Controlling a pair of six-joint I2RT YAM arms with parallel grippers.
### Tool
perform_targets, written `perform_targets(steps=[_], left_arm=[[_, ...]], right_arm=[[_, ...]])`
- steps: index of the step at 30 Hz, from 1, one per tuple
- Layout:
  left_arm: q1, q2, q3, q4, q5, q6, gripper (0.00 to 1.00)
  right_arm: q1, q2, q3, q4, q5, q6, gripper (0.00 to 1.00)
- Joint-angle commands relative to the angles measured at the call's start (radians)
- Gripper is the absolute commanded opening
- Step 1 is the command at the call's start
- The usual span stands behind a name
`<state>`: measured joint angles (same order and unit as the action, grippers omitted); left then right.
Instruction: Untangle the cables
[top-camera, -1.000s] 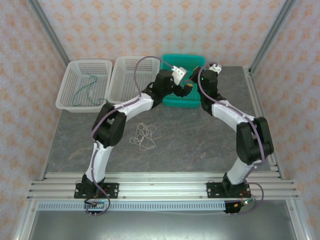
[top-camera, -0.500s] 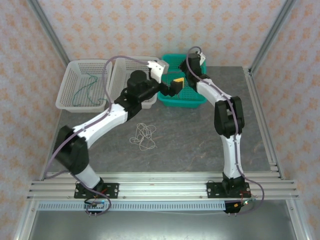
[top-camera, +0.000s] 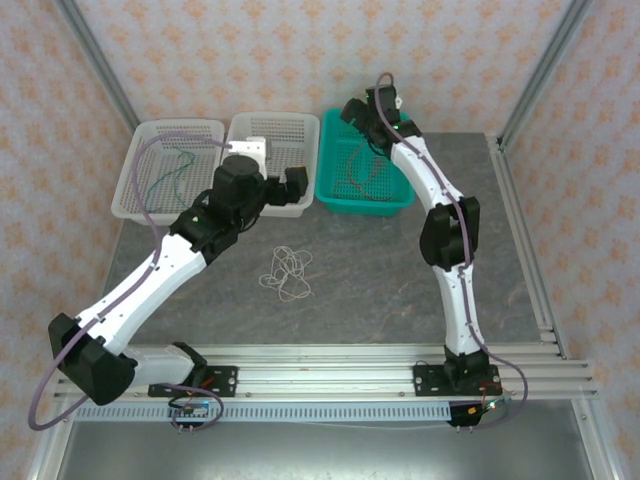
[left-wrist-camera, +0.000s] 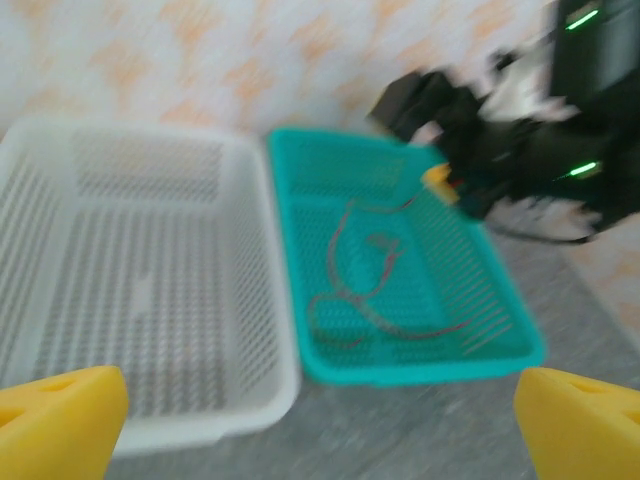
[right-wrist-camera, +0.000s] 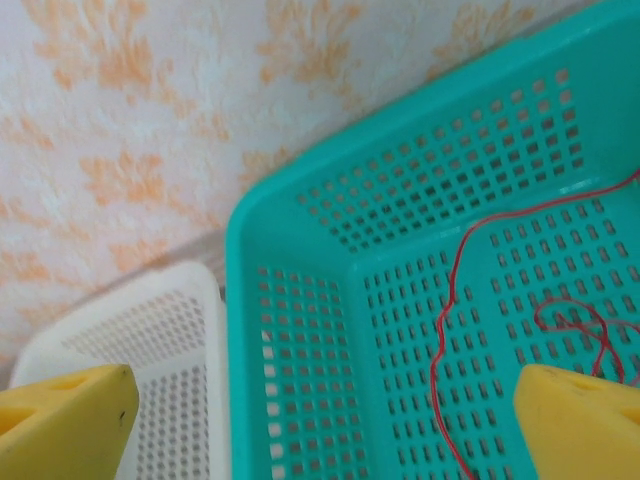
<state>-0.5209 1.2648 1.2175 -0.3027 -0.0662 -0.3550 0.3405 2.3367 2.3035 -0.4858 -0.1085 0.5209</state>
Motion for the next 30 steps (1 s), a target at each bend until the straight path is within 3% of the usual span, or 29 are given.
perform_targets(steps=[1, 5, 8, 11, 14, 16, 23, 30], left_arm=[[0.019, -0.017, -0.057, -0.215, -0.077, -0.171, 1.0], [0.038, -0.049, -0.157, -0.254, -0.087, -0.294, 0.95], [0.049, -0.025, -0.213, -0.277, -0.081, -0.354, 0.9], [0.06, 0.037, -0.235, -0.348, -0.075, -0.431, 0.74], [0.072, 0.078, -0.281, -0.355, -0.066, -0.472, 0.51], [0.083, 0.085, -0.316, -0.328, -0.042, -0.476, 0.45], [0.105, 0.143, -0.374, -0.313, 0.078, -0.511, 0.48], [0.108, 0.202, -0.44, -0.224, 0.271, -0.587, 0.6]], right_arm=[[0.051, -0.162, -0.161, -0.014, -0.037, -0.094, 0.97], [0.096, -0.451, -0.593, 0.249, -0.066, -0.107, 0.97], [0.145, -0.66, -0.836, 0.318, -0.069, -0.111, 0.97], [0.219, -0.829, -1.022, 0.322, -0.083, -0.118, 0.95], [0.285, -0.938, -1.17, 0.3, -0.104, -0.071, 0.92], [0.308, -0.967, -1.242, 0.296, -0.155, -0.009, 0.91], [0.372, -0.906, -1.335, 0.296, -0.333, 0.097, 0.89], [0.405, -0.835, -1.328, 0.283, -0.382, 0.127, 0.89]])
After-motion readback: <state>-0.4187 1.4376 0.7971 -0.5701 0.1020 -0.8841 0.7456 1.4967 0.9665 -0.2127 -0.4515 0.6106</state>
